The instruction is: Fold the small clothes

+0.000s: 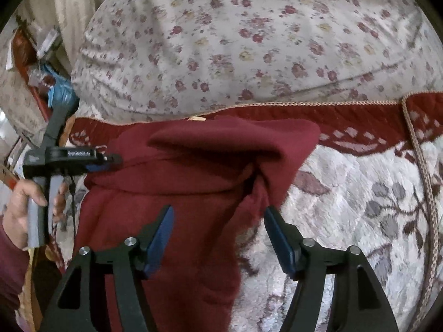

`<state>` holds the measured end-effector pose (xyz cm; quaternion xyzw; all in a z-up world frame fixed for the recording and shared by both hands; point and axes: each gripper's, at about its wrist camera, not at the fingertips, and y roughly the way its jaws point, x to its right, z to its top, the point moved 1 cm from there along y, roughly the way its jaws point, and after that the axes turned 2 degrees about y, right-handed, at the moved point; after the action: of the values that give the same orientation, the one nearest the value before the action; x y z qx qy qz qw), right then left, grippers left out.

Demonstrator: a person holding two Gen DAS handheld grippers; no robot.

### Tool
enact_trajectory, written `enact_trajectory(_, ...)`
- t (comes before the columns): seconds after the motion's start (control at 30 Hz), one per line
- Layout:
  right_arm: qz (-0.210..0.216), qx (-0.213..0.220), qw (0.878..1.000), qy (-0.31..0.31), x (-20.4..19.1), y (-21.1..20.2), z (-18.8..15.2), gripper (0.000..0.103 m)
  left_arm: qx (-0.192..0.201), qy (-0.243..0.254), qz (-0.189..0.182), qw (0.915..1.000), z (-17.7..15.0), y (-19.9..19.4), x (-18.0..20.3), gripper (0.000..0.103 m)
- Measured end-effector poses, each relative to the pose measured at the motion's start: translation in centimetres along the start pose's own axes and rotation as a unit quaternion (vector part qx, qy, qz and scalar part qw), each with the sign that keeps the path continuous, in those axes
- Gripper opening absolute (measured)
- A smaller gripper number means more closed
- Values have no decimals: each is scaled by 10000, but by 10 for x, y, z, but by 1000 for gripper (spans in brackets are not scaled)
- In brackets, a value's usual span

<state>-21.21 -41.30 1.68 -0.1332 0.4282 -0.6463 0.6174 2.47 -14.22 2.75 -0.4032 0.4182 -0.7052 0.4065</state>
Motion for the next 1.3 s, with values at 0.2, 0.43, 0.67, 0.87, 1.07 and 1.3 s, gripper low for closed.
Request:
enact_trajectory(0.2, 18, 80, 10000, 35, 8, -9, 0, 72, 649, 158, -631, 9958, 15, -72, 26, 5)
enact_trajectory(0.43, 25, 119, 9998, -131, 0, -9, 1, 72, 1476, 612, -1382, 9774, 39, -192, 77, 4)
enact_trajectory(0.67, -456, 357, 9977, -347, -8, 2, 10, 72, 1773, 820, -1680, 9662, 46, -249, 110, 4)
enact_trajectory(0.87, -922, 336, 9949, -237, -5, 29, 26, 72, 2027, 732, -1800, 9598, 57, -275, 115, 0)
enact_trajectory(1.07, -813, 168, 9961, -311, -15, 38, 35, 72, 2061, 743, -1549, 9633, 62, -268, 102, 0)
enact_trajectory(1.3, -660, -30, 9976, -183, -1, 24, 31, 72, 1316, 757, -850, 9847, 41, -186, 51, 18)
